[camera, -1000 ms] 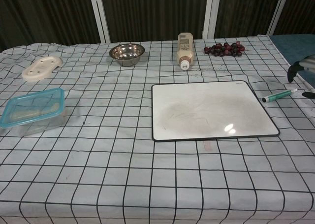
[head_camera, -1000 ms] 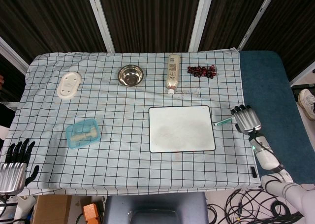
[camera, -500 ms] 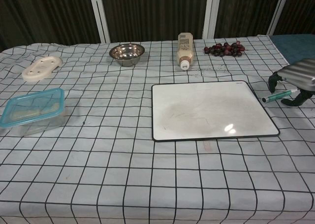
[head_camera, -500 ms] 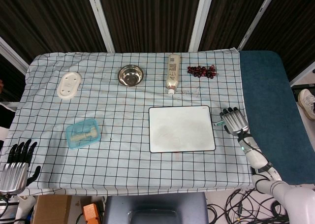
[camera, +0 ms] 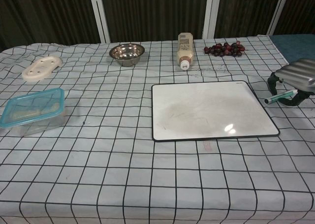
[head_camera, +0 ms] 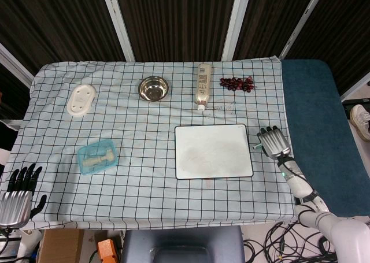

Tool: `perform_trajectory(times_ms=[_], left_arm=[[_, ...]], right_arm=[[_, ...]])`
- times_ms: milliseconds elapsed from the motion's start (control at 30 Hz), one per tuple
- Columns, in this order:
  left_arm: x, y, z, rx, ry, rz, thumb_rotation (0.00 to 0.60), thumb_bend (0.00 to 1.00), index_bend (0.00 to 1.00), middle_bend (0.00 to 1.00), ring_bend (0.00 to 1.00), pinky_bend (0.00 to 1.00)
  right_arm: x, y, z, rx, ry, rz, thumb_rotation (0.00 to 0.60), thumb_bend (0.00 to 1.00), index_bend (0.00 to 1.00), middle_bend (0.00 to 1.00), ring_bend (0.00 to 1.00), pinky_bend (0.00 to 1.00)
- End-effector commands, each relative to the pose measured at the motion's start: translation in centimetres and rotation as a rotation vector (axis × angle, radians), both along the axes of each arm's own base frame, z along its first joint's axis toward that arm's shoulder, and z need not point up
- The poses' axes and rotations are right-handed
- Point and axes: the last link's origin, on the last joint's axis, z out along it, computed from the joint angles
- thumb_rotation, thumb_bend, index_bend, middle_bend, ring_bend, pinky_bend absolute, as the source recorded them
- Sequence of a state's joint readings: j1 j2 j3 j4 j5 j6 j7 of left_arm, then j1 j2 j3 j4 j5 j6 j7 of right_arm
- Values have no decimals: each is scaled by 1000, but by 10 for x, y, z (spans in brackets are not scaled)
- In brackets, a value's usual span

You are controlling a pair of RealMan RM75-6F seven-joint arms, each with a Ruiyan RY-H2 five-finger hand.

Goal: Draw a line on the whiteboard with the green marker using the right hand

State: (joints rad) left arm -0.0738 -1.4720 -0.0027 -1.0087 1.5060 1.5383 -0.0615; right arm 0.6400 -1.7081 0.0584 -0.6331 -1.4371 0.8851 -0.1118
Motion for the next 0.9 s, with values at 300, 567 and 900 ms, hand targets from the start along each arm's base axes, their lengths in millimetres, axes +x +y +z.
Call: perform_trajectory(times_ms=[300,567,900], left_arm=[[0,0,1,4,1,6,600,374,0,0,0,36],[-1,0,1,4,0,14,600,374,0,0,0,36],[-4,0,2,3,-2,29,600,374,0,0,0,35]], right_arm=[[-1,3,-2,3,15,9,600,345,506,334,292,380],[-1,6,-3,-2,45,37,600,349,657,440,419,455],[-2,10,-5,-13,85,57,600,348,796,548,537,556]])
